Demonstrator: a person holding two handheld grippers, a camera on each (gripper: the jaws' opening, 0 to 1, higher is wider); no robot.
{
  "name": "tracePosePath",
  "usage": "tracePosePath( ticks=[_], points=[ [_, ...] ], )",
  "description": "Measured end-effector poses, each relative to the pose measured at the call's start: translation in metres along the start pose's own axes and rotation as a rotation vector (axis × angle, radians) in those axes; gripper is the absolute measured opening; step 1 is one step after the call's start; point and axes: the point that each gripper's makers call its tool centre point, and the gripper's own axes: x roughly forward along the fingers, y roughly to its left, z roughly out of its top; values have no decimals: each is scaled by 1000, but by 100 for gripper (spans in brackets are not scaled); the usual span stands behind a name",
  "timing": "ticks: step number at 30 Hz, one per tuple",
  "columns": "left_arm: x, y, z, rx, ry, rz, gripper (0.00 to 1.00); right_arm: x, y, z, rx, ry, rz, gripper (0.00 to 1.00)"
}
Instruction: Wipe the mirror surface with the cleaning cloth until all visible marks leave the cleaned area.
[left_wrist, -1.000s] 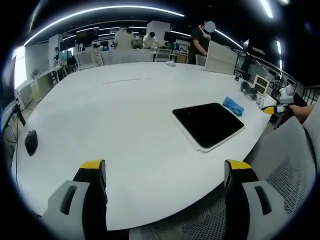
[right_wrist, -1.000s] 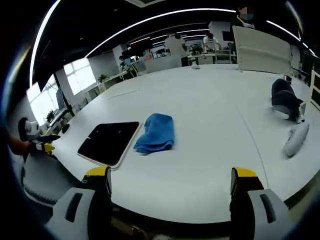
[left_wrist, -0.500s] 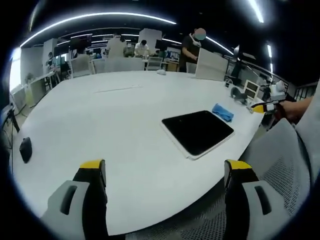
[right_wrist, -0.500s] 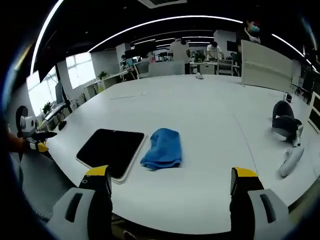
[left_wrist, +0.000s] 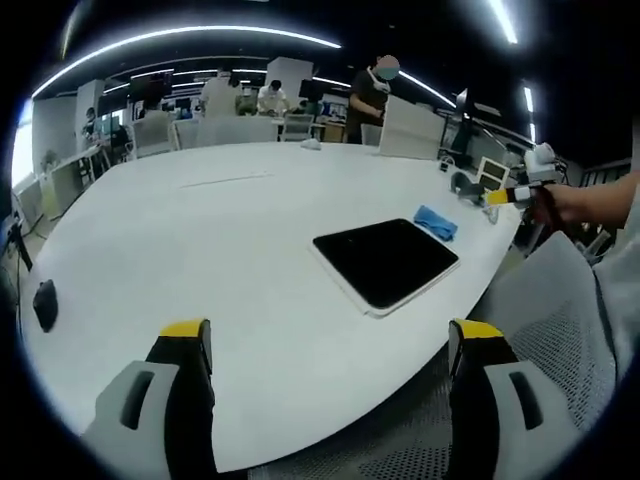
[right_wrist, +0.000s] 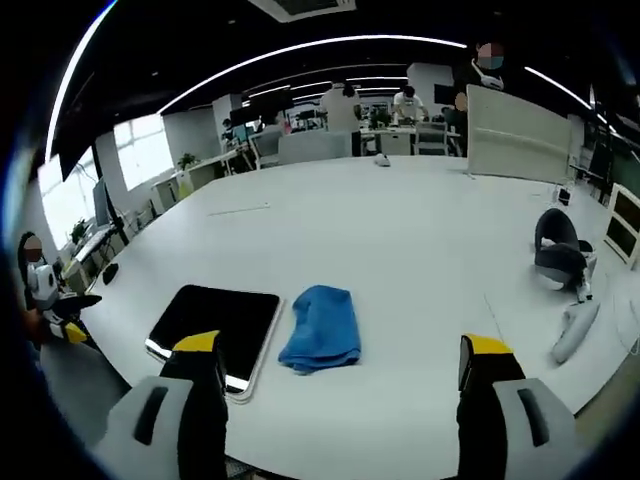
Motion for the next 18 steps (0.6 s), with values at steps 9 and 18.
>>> tracePosePath(
  ticks=[9,18],
  points=[
    [1,4,-6,3,31,17,99,16,16,16,-39,-28,37,92],
    [2,5,-6,-12,25,18,99,40,16,7,-40,7,56,82]
  ],
)
